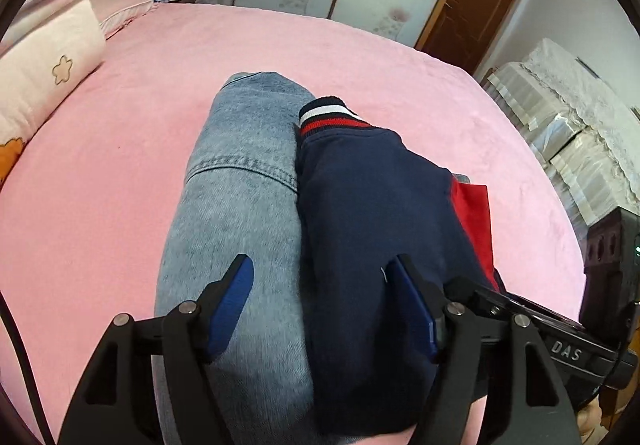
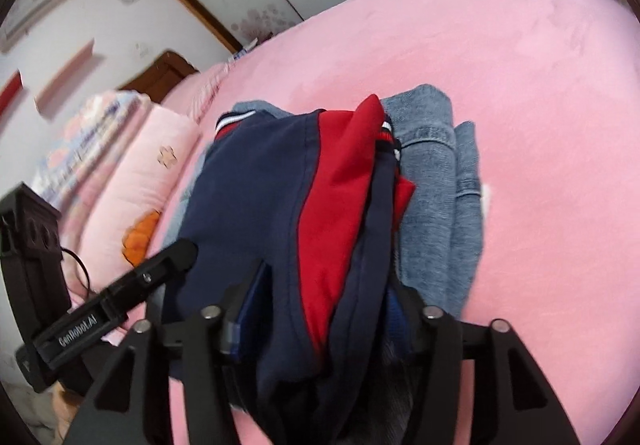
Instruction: Fold large clothes
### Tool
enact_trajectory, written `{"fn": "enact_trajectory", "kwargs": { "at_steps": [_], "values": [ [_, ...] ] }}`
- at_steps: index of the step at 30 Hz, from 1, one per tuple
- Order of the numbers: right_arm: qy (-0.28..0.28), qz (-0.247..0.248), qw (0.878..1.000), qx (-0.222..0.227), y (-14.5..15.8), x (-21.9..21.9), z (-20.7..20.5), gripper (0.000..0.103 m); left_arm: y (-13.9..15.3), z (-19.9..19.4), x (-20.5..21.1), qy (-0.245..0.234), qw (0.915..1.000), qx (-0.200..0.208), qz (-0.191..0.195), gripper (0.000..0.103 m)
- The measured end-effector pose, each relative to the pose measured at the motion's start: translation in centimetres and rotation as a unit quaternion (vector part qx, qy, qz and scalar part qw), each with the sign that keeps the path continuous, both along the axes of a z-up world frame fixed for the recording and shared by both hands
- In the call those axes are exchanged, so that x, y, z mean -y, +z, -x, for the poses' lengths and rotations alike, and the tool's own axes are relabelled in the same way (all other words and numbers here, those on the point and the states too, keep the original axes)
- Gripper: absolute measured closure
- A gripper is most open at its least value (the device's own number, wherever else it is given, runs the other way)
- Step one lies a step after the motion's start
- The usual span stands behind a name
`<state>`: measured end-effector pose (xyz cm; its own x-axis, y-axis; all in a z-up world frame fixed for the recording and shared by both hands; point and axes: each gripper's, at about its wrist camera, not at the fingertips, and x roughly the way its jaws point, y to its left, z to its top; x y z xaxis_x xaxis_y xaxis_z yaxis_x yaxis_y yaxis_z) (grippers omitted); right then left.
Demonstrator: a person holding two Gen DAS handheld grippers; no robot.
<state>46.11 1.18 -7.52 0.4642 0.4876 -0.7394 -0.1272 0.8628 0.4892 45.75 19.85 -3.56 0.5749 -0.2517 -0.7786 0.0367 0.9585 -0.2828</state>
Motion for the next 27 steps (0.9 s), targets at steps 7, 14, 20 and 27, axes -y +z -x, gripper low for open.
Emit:
{"fn": "enact_trajectory", "kwargs": {
  "at_steps": [7, 14, 20, 27],
  "values": [
    [0.003, 0.023, 1.000, 0.011, 2.7, 1.5, 3.4, 0.046, 1.5, 5.2, 0.3, 0.015, 0.9999, 0.000, -0.002, 0.033],
    [0.013, 0.043, 0.999, 0.020, 5.2, 2.8, 9.6, 0.046, 4.2, 12.1, 2.9, -0.005, 0.9994, 0.002, -0.033, 0.030],
    [0.009, 0.063, 0.997, 0.037, 8.2, 3.8, 14.8, 0.046, 7.1, 18.7, 5.0, -0.011, 0.9993, 0.001, -0.035, 0.026],
    [-0.007, 0.090, 0.994, 0.065, 12.0, 5.5, 20.1, 0.046, 9.9, 24.5, 6.7, -0.006, 0.9971, -0.001, -0.076, 0.020]
  ]
}}
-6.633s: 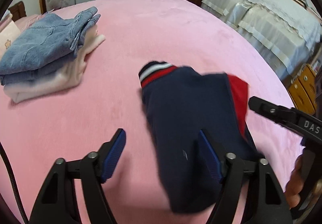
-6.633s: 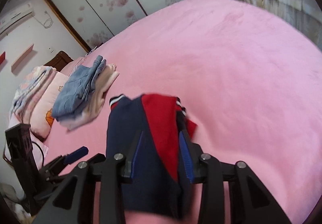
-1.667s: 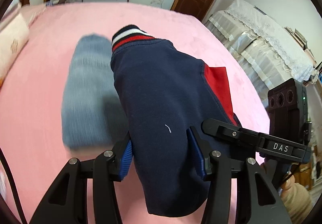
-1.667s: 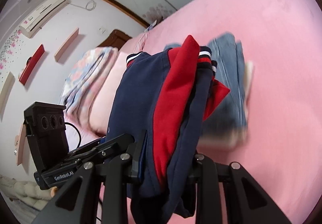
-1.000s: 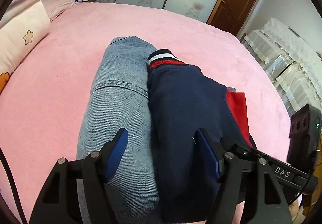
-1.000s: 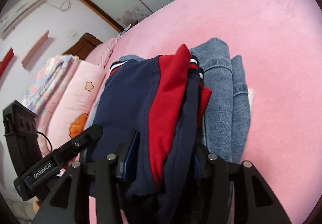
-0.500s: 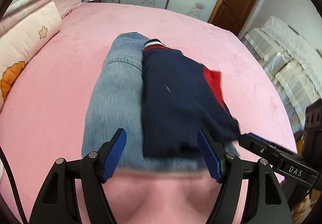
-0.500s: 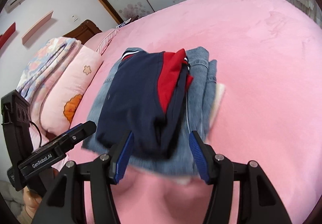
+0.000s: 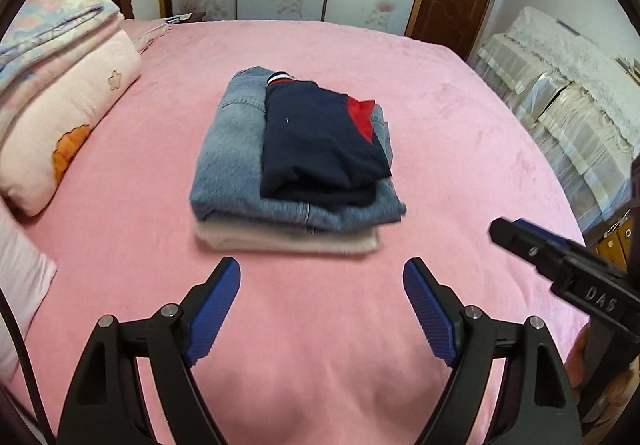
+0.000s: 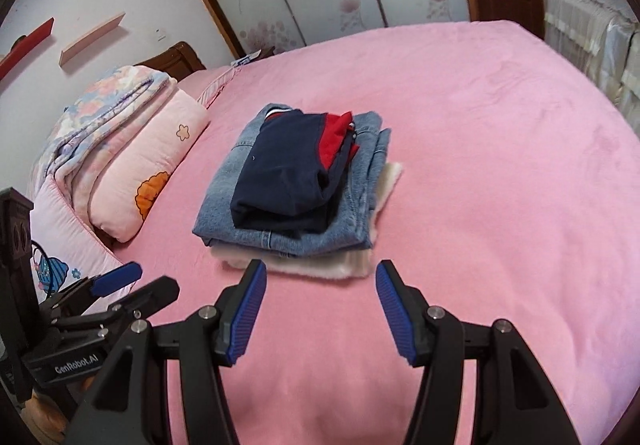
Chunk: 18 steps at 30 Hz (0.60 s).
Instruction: Fold large clothes
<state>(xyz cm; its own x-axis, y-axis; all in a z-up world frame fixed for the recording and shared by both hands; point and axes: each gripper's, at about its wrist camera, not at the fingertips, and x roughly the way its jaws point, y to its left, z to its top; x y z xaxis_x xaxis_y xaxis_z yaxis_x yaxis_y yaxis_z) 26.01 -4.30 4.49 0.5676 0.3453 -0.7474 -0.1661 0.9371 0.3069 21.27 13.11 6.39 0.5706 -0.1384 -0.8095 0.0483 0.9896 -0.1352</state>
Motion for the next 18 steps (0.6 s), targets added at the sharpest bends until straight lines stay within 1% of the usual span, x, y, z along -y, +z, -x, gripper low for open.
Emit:
{"fn": "enact_trajectory", "kwargs": {
  "at_steps": [5, 9, 11, 14, 18],
  "values": [
    [-0.014, 0.021, 1.000, 0.018, 1.8, 1.4, 4.1, 0.046, 2.1, 4.5, 1.1, 0.002, 0.9998, 0.013, -0.013, 0.020],
    [-0.015, 0.023, 0.999, 0.025, 2.7, 2.9, 8.3, 0.046, 3.3, 8.0, 2.0, -0.001, 0.9997, 0.023, 0.001, 0.020],
    [-0.015, 0.023, 0.999, 0.031, 3.0, 3.6, 10.1, 0.046, 3.7, 10.2, 2.5, 0.002, 0.9996, 0.025, 0.011, 0.020],
    [-0.016, 0.042, 0.998, 0.043, 3.5, 4.4, 13.2, 0.045, 3.7, 13.0, 3.1, 0.006, 0.9994, 0.028, 0.016, 0.020],
    [-0.024, 0.064, 0.996, 0.049, 3.8, 5.6, 17.0, 0.044, 3.4, 16.4, 4.3, 0.011, 0.9996, 0.025, 0.002, 0.020]
  ]
}}
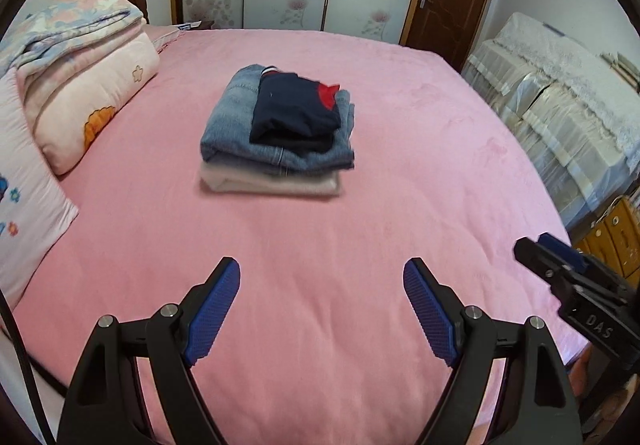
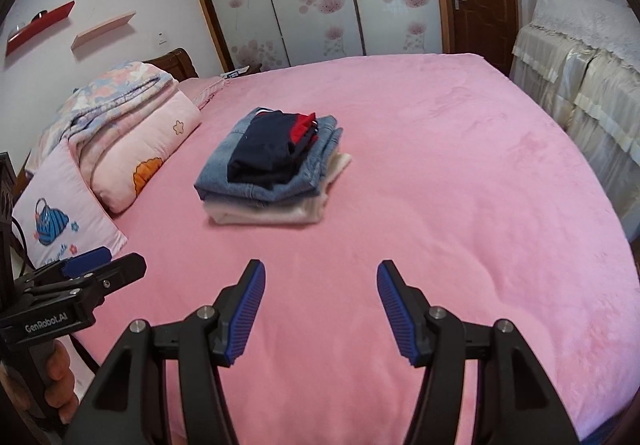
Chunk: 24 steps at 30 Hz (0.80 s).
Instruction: Fold large clothes
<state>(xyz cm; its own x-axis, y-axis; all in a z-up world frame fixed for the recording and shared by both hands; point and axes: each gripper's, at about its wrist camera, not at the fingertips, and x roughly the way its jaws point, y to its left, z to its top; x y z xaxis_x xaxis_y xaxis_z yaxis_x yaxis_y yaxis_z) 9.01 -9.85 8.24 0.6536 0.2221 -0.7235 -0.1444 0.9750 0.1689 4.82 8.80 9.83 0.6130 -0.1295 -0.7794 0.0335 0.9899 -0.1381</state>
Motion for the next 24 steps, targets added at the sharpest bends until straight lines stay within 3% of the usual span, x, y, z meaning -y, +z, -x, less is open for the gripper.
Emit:
{"fn": "enact_trajectory", "kwargs": {
  "at_steps": [7, 9, 24],
  "values": [
    [-0.004, 0.018, 1.000, 0.016, -0.1, 1.1, 5.3, 0.043, -0.7, 5.0, 2.3, 0.004, 0.9994, 0.005, -0.033, 0.020],
    [-0.011, 0.021, 1.000, 0.020, -0.3, 1.3, 6.5, 0.037, -1.3, 6.3, 2.9, 0.004, 0.9995, -0.002, -0.033, 0.020],
    [-0.025, 0.040, 0.999, 0.017, -3.0, 1.7, 12.5, 0.037, -4.0, 11.7, 5.5, 0.017, 0.9990, -0.005, -0.041, 0.020]
  ]
}}
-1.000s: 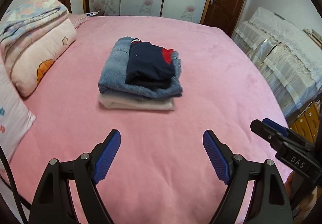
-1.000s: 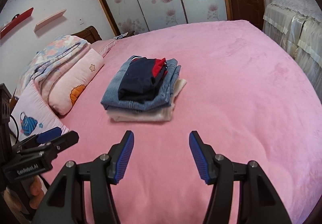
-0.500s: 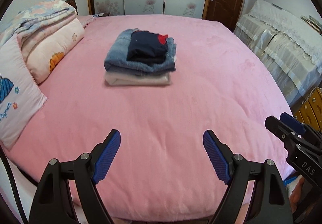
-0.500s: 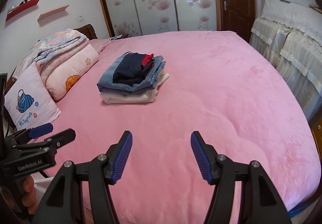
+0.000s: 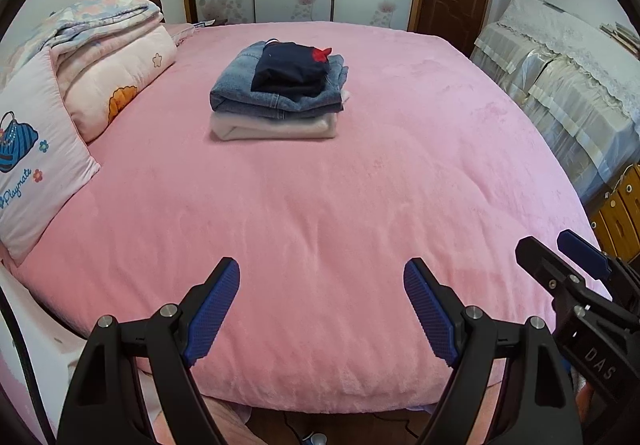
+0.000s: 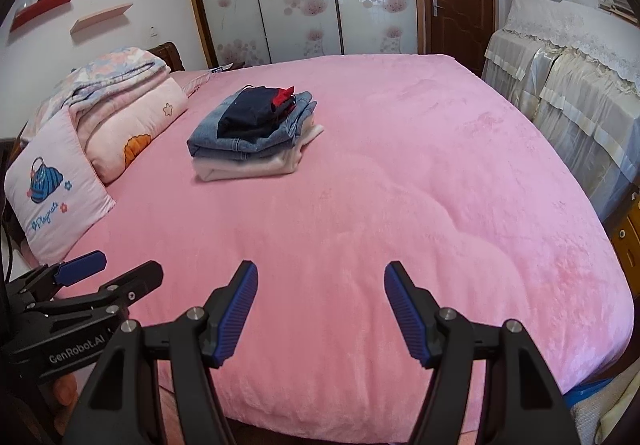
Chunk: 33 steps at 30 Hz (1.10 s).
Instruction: Fold large clothes
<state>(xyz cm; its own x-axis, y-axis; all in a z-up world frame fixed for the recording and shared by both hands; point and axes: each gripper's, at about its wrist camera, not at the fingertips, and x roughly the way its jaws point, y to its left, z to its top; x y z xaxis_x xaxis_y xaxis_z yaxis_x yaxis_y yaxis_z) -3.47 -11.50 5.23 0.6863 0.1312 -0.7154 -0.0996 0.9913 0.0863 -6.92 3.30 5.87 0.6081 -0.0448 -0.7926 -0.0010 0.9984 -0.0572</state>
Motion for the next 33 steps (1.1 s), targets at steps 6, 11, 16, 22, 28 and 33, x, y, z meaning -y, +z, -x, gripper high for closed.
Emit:
{"fn": "enact_trajectory", "kwargs": {
  "at_steps": [6, 11, 16, 22, 28, 33],
  "values": [
    [-0.001, 0.011, 1.000, 0.002, -0.8, -0.3, 0.6, 0.037, -0.6, 0.4, 0.6, -0.005, 1.0000, -0.003, -0.005, 0.020],
    [0.002, 0.010, 1.000, -0.007, -1.4, -0.3, 0.8, 0.037, -0.7, 0.5, 0.5, -0.001, 1.0000, -0.006, -0.005, 0.020],
    [0.002, 0.006, 1.000, -0.013, -1.6, -0.2, 0.8, 0.037, -0.7, 0.6, 0.5, 0.001, 0.9999, -0.006, -0.009, 0.020],
    [0.002, 0.001, 1.000, -0.017, -1.6, -0.1, 0.9, 0.037, -0.6, 0.7, 0.7, 0.001, 0.9999, -0.006, -0.011, 0.020],
    [-0.001, 0.000, 1.000, -0.021, -1.7, 0.1, 0.9, 0.037, -0.6, 0.7, 0.8, 0.002, 0.9999, -0.006, -0.011, 0.020],
    [0.000, -0.003, 1.000, -0.024, -1.8, 0.1, 0.9, 0.037, -0.7, 0.6, 0.8, 0.002, 0.9999, -0.007, -0.012, 0.020]
  ]
}}
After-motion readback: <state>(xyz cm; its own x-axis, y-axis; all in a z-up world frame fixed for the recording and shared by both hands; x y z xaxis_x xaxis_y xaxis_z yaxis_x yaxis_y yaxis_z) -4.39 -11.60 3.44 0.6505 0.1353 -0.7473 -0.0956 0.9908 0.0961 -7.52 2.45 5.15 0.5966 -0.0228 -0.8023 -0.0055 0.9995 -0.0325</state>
